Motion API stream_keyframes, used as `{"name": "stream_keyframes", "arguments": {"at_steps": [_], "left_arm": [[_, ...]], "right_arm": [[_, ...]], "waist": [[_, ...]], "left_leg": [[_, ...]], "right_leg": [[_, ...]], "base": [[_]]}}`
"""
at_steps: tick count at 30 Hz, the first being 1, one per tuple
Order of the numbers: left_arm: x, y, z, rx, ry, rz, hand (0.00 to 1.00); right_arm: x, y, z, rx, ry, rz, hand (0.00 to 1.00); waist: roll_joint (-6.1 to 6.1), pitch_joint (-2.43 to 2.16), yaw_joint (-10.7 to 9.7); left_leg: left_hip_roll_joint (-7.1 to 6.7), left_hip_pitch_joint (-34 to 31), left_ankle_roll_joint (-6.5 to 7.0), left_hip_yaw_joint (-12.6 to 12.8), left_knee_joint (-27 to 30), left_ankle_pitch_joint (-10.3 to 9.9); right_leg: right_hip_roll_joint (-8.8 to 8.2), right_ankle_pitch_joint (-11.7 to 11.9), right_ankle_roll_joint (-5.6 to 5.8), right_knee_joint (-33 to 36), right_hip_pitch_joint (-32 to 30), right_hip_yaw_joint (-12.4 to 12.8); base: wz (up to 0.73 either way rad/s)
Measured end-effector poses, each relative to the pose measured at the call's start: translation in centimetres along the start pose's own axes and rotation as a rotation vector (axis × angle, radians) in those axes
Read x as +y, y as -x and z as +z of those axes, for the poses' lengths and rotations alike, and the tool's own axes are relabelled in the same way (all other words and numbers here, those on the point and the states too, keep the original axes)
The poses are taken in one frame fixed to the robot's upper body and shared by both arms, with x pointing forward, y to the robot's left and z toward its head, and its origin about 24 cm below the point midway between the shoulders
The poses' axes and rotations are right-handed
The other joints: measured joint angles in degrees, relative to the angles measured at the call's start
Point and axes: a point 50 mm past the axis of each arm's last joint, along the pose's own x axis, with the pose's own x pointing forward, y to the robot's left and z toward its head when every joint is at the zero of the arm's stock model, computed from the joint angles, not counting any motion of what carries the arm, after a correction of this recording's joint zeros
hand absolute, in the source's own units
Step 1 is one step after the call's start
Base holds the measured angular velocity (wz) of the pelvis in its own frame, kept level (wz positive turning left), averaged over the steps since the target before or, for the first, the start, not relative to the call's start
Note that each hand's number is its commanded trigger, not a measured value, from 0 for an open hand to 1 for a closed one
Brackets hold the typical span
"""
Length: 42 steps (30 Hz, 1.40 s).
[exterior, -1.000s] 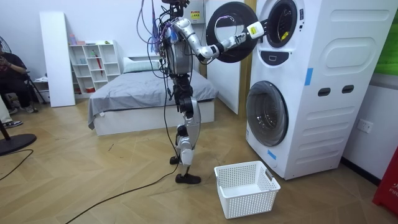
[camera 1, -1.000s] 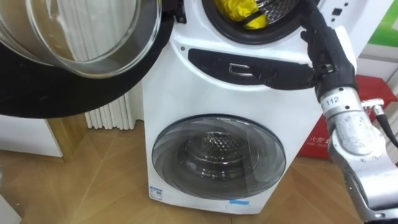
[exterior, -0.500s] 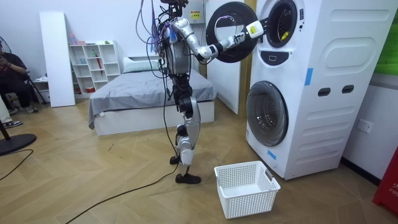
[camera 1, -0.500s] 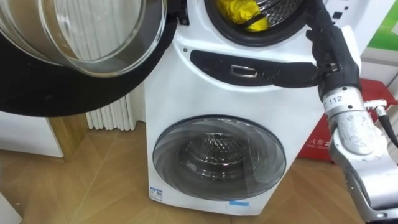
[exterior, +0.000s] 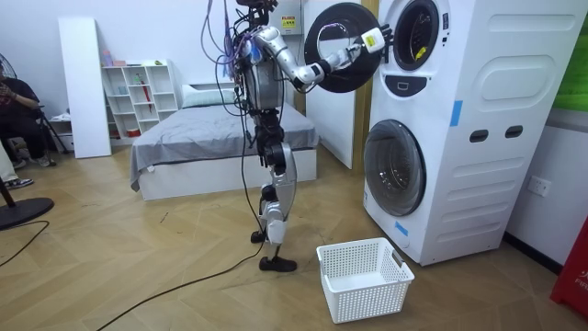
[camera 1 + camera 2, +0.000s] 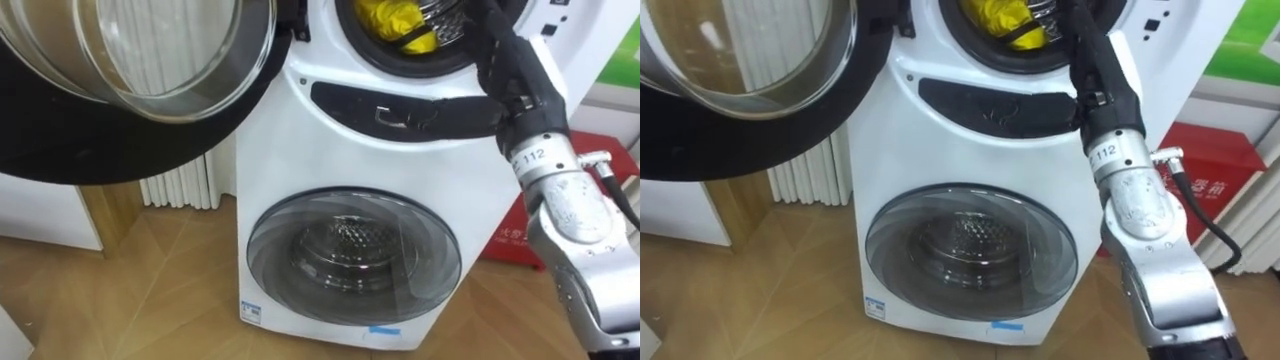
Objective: Pick clothes from washing machine
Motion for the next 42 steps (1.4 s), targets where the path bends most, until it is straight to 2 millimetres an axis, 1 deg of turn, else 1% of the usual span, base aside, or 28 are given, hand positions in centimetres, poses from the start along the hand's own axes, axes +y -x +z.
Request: {"name": "stream_keyframes", "arguments": {"at_steps": [6, 9, 11, 12, 15, 17, 18, 19, 20, 21, 22, 23, 24, 26, 27, 28, 30, 31, 32, 33, 34, 36, 37, 38, 39, 40, 41, 42], "left_arm": [[0.1, 0.0, -0.2, 0.002, 0.009, 0.005, 0.0], [0.3, 0.0, -0.1, -0.001, 0.023, 0.019, 0.0], [0.4, 0.0, -0.1, 0.0, 0.021, 0.037, 0.0], [0.6, 0.0, 0.2, -0.007, 0.023, 0.047, 0.0], [0.9, -0.1, 0.4, -0.016, 0.028, 0.057, 0.0], [0.9, -0.1, 0.0, -0.004, 0.023, 0.056, 0.0], [0.8, 0.0, -0.4, 0.008, 0.022, 0.051, 0.0], [0.8, 0.0, -0.9, 0.02, 0.022, 0.048, 0.0], [0.7, 0.0, -1.0, 0.023, 0.022, 0.046, 0.0], [0.6, 0.1, -1.1, 0.021, 0.015, 0.035, 0.0], [0.5, 0.1, -1.2, 0.021, 0.016, 0.031, 0.0], [0.6, 0.2, -1.7, 0.029, 0.016, 0.032, 0.0], [0.7, 0.3, -2.4, 0.046, 0.02, 0.036, 0.0], [1.0, 0.3, -2.7, 0.053, 0.018, 0.042, 0.0], [1.0, 0.3, -2.5, 0.047, 0.022, 0.038, 0.0], [1.0, 0.3, -2.4, 0.043, 0.029, 0.035, 0.0], [1.1, 0.2, -1.7, 0.021, 0.038, 0.032, 0.0], [1.1, 0.1, -1.4, 0.012, 0.042, 0.032, 0.0], [1.3, 0.0, -0.3, -0.013, 0.054, 0.033, 0.0], [1.6, -0.1, 0.6, -0.035, 0.067, 0.039, 0.0], [1.7, -0.1, 0.9, -0.046, 0.069, 0.041, 0.0], [2.4, -0.2, 2.2, -0.083, 0.056, 0.063, 0.0], [2.5, -0.2, 2.4, -0.089, 0.051, 0.066, 0.0], [2.5, -0.2, 2.9, -0.101, 0.048, 0.07, 0.0], [2.7, -0.2, 3.5, -0.118, 0.04, 0.076, 0.0], [2.9, -0.2, 3.8, -0.127, 0.036, 0.082, 0.0], [3.1, -0.2, 4.1, -0.14, 0.032, 0.091, 0.0], [3.5, -0.2, 4.5, -0.155, 0.028, 0.101, 0.0]], "right_arm": [[-0.2, -0.5, 1.6, -0.068, 0.001, -0.009, 0.0], [-0.3, -0.5, 1.4, -0.058, -0.009, -0.021, 0.0], [-0.3, -0.5, 0.6, -0.029, -0.007, -0.025, 0.0], [-0.5, -0.3, 0.0, -0.003, -0.001, -0.036, 0.0], [-0.6, -0.2, -0.9, 0.032, 0.008, -0.04, 0.0], [-0.7, -0.2, -1.5, 0.056, 0.006, -0.044, 0.0], [-0.7, -0.2, -1.7, 0.064, 0.0, -0.045, 0.0], [-0.8, -0.2, -1.7, 0.063, -0.009, -0.051, 0.0], [-1.1, -0.2, -1.7, 0.065, -0.01, -0.06, 0.0], [-1.6, -0.2, -2.0, 0.078, -0.018, -0.078, 0.0], [-1.8, -0.2, -2.1, 0.085, -0.026, -0.086, 0.0], [-1.7, -0.2, -2.2, 0.093, -0.042, -0.08, 0.0], [-1.4, -0.2, -2.2, 0.094, -0.04, -0.068, 0.0], [-1.4, -0.1, -2.3, 0.097, -0.038, -0.066, 0.0], [-1.4, -0.2, -2.2, 0.094, -0.042, -0.064, 0.0], [-1.4, -0.2, -2.3, 0.096, -0.042, -0.062, 0.0], [-1.5, -0.2, -2.1, 0.086, -0.027, -0.07, 0.0], [-1.6, -0.2, -1.9, 0.08, -0.02, -0.073, 0.0], [-1.8, -0.2, -1.7, 0.071, -0.002, -0.077, 0.0], [-1.9, 0.0, -1.9, 0.078, 0.008, -0.078, 0.0], [-2.0, 0.1, -2.0, 0.083, 0.014, -0.079, 0.0], [-2.1, 0.2, -2.1, 0.086, 0.037, -0.084, 0.0], [-2.2, 0.2, -2.2, 0.087, 0.039, -0.086, 0.0], [-2.4, 0.2, -2.3, 0.093, 0.046, -0.087, 0.0], [-2.5, 0.2, -2.3, 0.094, 0.053, -0.081, 0.0], [-2.5, 0.2, -2.3, 0.094, 0.053, -0.076, 0.0], [-2.5, 0.4, -2.5, 0.1, 0.056, -0.069, 0.0], [-2.6, 0.7, -2.9, 0.117, 0.055, -0.065, 0.0]], "waist": [[0.34, 0.05, 0.0], [0.31, 0.04, 0.1], [0.65, 0.34, 0.7], [0.65, 0.36, 1.5], [1.06, 0.69, 2.3], [1.11, 0.73, 2.5], [1.85, 0.88, 2.8], [1.06, 0.61, 2.5], [0.86, 0.63, 2.3], [0.69, 0.65, 3.1], [0.55, 0.55, 3.4], [0.69, 0.45, 4.7], [0.85, 0.38, 5.1], [-0.26, -0.49, 3.6], [-0.8, -0.61, 3.1], [-1.03, -0.76, 3.0], [-1.51, -0.99, 1.3], [-1.55, -1.06, 1.2], [-0.92, -0.36, 0.9], [-0.53, 0.07, 0.6], [-0.34, 0.1, 0.2], [-0.74, 0.46, -0.6], [-0.62, 0.5, -0.6], [0.21, 0.59, -0.7], [0.88, 0.59, -0.8], [0.99, 0.53, -0.6], [1.35, 0.77, -0.3], [1.48, 0.81, -0.6]], "left_leg": [[0.0, 0.0, -0.01, -0.5, -0.1, 0.0], [0.1, -0.1, -0.01, -0.5, 0.9, 0.0], [0.16, -0.2, -0.17, 0.0, 2.5, -0.3], [0.22, -1.2, -0.35, 0.7, 5.4, -1.2], [1.21, -5.0, -1.34, 1.5, 14.0, -3.3], [1.55, -7.9, -1.38, 1.8, 20.4, -3.3], [2.17, -10.3, -1.75, 2.3, 24.9, -2.6], [1.46, -12.9, -1.83, 2.0, 26.3, -2.3], [0.7, -14.3, -1.71, 1.5, 24.4, -2.4], [-0.52, -16.9, -1.87, 1.6, 19.0, -2.0], [-1.07, -17.8, -1.94, 1.7, 16.2, -1.1], [-1.51, -19.2, -0.8, 1.8, 11.9, 2.9], [-1.59, -19.2, -0.58, 1.5, 9.3, 6.7], [-2.27, -18.4, 0.87, 1.6, 7.1, 10.6], [-3.08, -17.8, 1.44, 1.9, 6.9, 11.4], [-3.44, -17.6, 1.78, 2.3, 7.1, 11.0], [-5.68, -16.8, 3.24, 3.3, 7.9, 9.5], [-6.18, -16.7, 3.54, 3.5, 8.2, 8.9], [-7.04, -16.2, 4.2, 3.7, 8.7, 7.7], [-7.99, -15.1, 5.02, 4.4, 8.3, 6.9], [-8.3, -14.5, 5.49, 5.0, 8.2, 6.5], [-10.57, -11.4, 7.35, 6.8, 8.1, 4.8], [-10.82, -10.6, 7.7, 6.8, 8.3, 4.2], [-10.7, -9.0, 8.23, 6.6, 8.3, 3.0], [-10.33, -8.0, 8.5, 5.7, 8.0, 2.2], [-10.07, -7.4, 8.61, 5.7, 7.6, 2.1], [-9.17, -6.6, 8.71, 5.5, 6.9, 1.9], [-8.52, -5.8, 8.71, 4.6, 6.2, 1.9]], "right_leg": [[-0.06, 0.0, 0.0, 0.0, 0.3, -0.7], [-0.01, -0.1, 0.09, 0.6, 0.3, -0.6], [-0.11, -0.8, 0.1, 2.1, 0.1, -0.1], [-0.23, -1.9, -0.13, 3.7, -0.4, 0.9], [-0.12, -4.9, -0.92, 8.4, -2.4, 0.9], [-0.47, -6.3, -1.44, 10.0, -2.8, 1.5], [-0.24, -7.2, -2.25, 10.4, -2.6, 1.8], [-0.37, -7.9, -2.43, 10.9, -2.7, 2.6], [-0.39, -8.2, -2.28, 10.9, -2.8, 3.0], [-0.4, -8.5, -2.04, 10.9, -2.8, 4.2], [-0.45, -8.6, -1.98, 10.8, -2.8, 4.7], [-0.47, -8.9, -1.75, 10.6, -2.5, 5.5], [-0.48, -9.2, -1.51, 10.1, -1.9, 5.8], [-0.77, -9.2, -0.58, 9.0, -1.4, 5.4], [-1.66, -9.2, -0.62, 8.8, -0.8, 5.0], [-2.32, -9.4, -0.52, 8.7, -0.6, 4.7], [-4.77, -10.8, 0.84, 9.4, 0.9, 3.9], [-5.45, -11.2, 1.24, 10.2, 1.1, 4.0], [-6.6, -11.9, 2.37, 13.1, 0.9, 4.0], [-8.2, -12.2, 2.97, 18.5, -0.4, 4.2], [-9.11, -12.2, 3.0, 22.1, -1.7, 4.2], [-12.74, -10.8, 4.18, 34.4, -5.3, 5.7], [-13.09, -9.6, 4.53, 36.3, -5.8, 6.2], [-12.76, -6.4, 4.68, 39.5, -7.1, 7.5], [-11.85, -5.7, 4.4, 41.0, -8.5, 8.4], [-11.12, -6.9, 4.45, 40.7, -9.5, 8.9], [-9.56, -9.2, 3.79, 39.2, -11.6, 9.3], [-7.17, -10.1, 3.39, 35.1, -13.5, 9.5]], "base": [[0.05], [0.01], [-0.03], [-0.11], [-0.05], [0.06], [0.12], [0.22], [0.29], [0.15], [-0.16], [-0.41], [-0.32], [0.08], [0.13], [0.04], [0.11], [0.13], [0.04], [0.08], [0.12], [0.15], [0.0], [-0.09], [-0.14], [-0.1], [0.0], [0.15]]}}
